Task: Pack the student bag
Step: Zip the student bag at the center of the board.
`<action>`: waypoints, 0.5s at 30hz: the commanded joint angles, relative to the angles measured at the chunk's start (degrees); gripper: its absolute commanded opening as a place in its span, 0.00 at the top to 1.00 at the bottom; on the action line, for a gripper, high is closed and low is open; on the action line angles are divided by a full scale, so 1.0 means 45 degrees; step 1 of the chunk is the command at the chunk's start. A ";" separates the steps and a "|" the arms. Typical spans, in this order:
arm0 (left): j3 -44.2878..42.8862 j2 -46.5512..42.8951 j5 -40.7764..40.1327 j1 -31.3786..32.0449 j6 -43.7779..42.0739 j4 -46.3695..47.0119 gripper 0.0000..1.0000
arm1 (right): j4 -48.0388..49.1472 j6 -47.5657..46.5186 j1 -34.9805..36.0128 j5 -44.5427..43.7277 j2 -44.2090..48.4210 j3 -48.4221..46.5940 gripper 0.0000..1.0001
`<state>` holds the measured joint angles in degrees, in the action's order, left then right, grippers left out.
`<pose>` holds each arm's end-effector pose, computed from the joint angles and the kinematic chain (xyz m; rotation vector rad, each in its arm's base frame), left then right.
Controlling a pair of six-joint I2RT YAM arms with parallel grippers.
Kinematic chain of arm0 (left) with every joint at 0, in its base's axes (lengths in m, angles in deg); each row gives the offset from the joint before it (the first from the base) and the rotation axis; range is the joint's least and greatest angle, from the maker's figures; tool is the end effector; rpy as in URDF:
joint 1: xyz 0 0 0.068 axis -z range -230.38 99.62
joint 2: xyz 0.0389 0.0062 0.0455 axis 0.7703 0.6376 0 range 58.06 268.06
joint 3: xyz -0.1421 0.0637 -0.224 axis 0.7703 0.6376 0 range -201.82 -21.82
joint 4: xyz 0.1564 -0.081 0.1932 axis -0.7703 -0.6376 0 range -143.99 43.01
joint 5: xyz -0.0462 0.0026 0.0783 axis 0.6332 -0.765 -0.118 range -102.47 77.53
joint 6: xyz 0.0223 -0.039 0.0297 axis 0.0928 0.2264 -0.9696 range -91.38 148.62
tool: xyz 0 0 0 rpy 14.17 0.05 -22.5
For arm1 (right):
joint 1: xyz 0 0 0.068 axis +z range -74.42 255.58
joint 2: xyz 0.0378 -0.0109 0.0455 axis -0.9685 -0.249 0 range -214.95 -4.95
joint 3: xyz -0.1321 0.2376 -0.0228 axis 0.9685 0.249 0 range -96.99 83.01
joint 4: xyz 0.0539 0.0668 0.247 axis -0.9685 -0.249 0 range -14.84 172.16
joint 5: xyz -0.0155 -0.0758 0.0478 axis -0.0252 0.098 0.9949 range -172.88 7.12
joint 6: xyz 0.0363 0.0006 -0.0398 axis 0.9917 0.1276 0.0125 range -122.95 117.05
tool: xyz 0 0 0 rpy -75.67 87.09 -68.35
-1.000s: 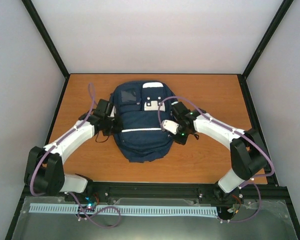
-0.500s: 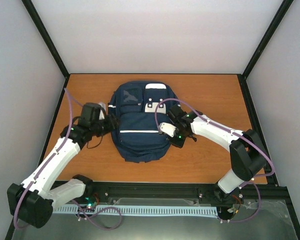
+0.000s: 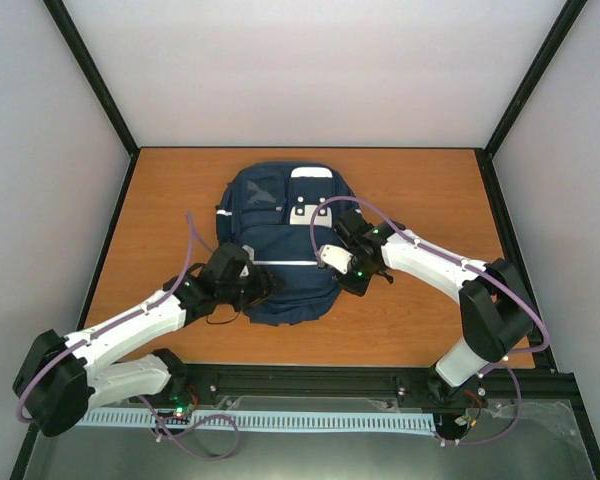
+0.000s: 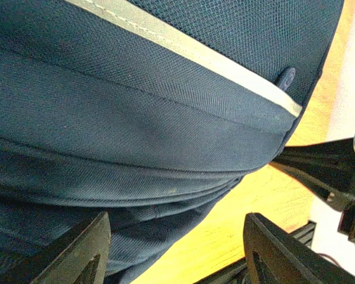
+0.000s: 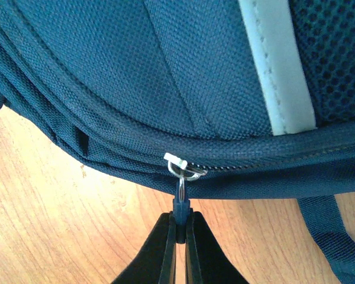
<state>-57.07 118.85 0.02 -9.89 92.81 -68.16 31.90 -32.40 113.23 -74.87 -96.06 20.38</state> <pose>0.1567 -0.1440 0.2133 -0.4337 2.6305 -1.0148 0.2269 0.1814 0.2062 -1.6459 2.4449 0.2267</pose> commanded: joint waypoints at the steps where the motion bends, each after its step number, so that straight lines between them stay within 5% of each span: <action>1: 0.0547 0.0241 -0.0239 0.0296 0.1701 0.2606 0.35 | -0.0734 0.0112 0.0091 0.0178 0.0003 -0.0222 0.97; 15: 0.0152 0.2368 -0.0400 0.0316 0.2561 0.4336 0.48 | -0.0707 0.0108 0.0090 0.0210 -0.0037 -0.0192 0.97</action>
<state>-54.18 127.51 -0.52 -9.11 102.55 -52.86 31.81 -32.09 113.23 -74.78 -96.06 20.38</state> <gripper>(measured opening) 0.548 0.050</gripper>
